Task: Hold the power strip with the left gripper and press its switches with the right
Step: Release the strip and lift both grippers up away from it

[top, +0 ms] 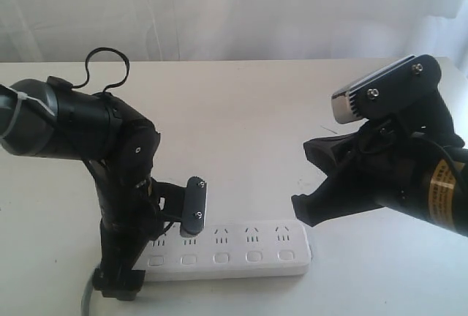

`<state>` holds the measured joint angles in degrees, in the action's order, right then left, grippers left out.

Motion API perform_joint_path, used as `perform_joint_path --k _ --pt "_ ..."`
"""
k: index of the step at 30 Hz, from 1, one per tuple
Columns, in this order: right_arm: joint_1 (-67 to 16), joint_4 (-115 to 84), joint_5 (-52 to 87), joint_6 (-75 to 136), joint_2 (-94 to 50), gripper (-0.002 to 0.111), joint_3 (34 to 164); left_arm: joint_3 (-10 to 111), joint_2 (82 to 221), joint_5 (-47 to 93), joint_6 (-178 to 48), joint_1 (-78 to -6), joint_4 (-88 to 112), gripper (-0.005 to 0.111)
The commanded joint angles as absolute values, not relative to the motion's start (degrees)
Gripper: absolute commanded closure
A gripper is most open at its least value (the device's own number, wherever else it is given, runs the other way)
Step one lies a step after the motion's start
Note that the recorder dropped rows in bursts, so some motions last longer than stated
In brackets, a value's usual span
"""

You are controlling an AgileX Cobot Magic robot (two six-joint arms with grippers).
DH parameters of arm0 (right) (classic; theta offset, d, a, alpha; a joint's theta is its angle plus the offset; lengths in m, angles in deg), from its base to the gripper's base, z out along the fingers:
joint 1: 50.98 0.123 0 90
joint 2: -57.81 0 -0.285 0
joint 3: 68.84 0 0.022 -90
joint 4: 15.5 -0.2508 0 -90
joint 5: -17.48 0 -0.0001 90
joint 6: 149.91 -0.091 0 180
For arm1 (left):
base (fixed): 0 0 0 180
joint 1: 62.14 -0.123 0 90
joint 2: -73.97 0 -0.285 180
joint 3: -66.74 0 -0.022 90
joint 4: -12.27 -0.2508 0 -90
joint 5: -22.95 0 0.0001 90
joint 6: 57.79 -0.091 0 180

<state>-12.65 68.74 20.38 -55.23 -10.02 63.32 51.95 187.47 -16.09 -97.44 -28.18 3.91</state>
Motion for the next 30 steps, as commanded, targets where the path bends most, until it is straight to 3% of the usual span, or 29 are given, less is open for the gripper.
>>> perform_joint_path --k 1,9,12,17,21,30 --pt "-12.71 69.1 21.07 -54.52 -9.64 0.108 63.09 55.04 184.26 -21.28 -95.33 -28.04 3.9 0.007" --pt "-12.71 69.1 21.8 -54.52 -9.64 0.108 63.0 59.31 174.77 -21.67 -91.48 -26.05 6.38 0.017" --pt "-12.71 68.87 22.19 -54.52 -9.64 0.108 63.0 59.9 171.82 -20.61 -89.59 -24.65 7.43 0.027" --pt "-12.71 68.87 22.06 -54.73 -9.61 0.108 62.86 60.27 167.78 -19.21 -85.34 -24.07 7.44 0.065" --pt "-12.71 68.87 22.06 -54.73 -9.61 0.108 62.86 60.27 164.26 -16.52 -82.62 -24.18 7.34 0.106" --pt "-12.71 68.87 22.19 -54.73 -9.61 0.108 62.86 60.27 156.82 -3.41 -75.39 -24.18 10.64 0.106"
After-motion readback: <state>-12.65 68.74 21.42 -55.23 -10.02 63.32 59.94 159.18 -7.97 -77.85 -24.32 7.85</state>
